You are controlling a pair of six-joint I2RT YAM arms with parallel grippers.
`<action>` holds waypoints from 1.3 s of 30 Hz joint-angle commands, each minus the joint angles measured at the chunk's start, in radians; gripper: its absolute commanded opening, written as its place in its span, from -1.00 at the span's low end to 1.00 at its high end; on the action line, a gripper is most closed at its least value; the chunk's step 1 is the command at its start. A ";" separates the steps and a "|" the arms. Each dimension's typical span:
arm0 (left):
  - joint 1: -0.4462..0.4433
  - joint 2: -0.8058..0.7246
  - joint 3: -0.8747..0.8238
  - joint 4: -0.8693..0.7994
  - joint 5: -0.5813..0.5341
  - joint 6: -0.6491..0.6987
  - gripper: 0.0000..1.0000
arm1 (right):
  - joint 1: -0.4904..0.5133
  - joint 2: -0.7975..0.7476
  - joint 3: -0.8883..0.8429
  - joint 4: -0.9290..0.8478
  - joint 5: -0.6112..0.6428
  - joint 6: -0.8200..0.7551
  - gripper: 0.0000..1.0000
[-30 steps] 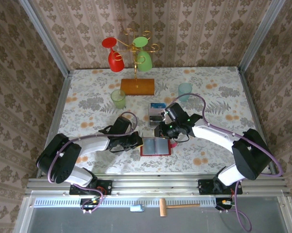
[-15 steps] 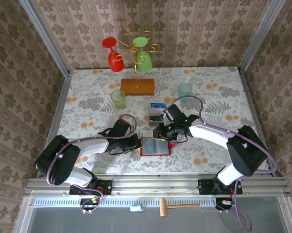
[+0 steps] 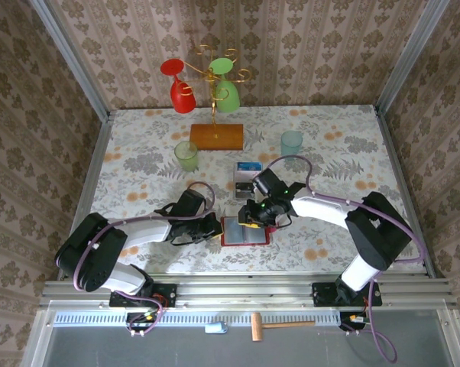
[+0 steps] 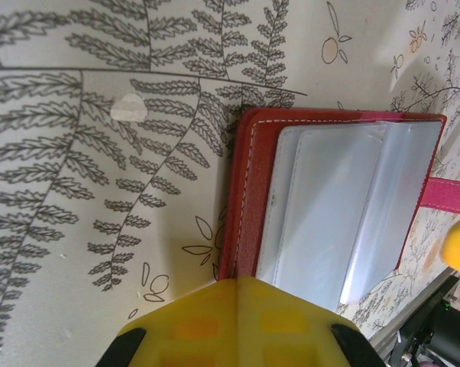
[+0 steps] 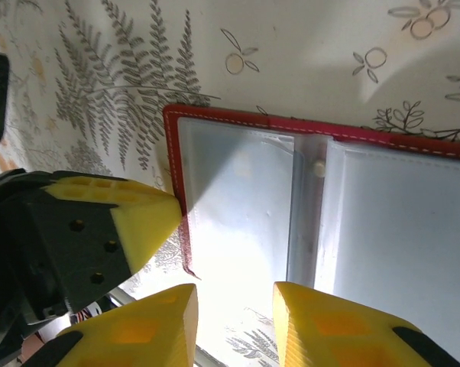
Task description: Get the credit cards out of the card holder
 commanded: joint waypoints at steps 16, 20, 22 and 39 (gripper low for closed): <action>-0.003 0.000 -0.016 0.001 -0.020 -0.007 -1.00 | 0.041 0.108 0.050 0.077 -0.072 0.059 -0.28; -0.002 0.006 -0.014 -0.002 -0.027 -0.005 -1.00 | 0.047 0.122 0.054 0.073 -0.075 0.058 -0.27; -0.002 0.004 -0.015 -0.002 -0.028 -0.006 -1.00 | 0.047 0.123 0.055 0.072 -0.073 0.056 -0.26; 0.000 -0.006 -0.017 -0.015 -0.033 0.001 -1.00 | 0.052 0.154 0.065 0.046 -0.057 0.050 -0.17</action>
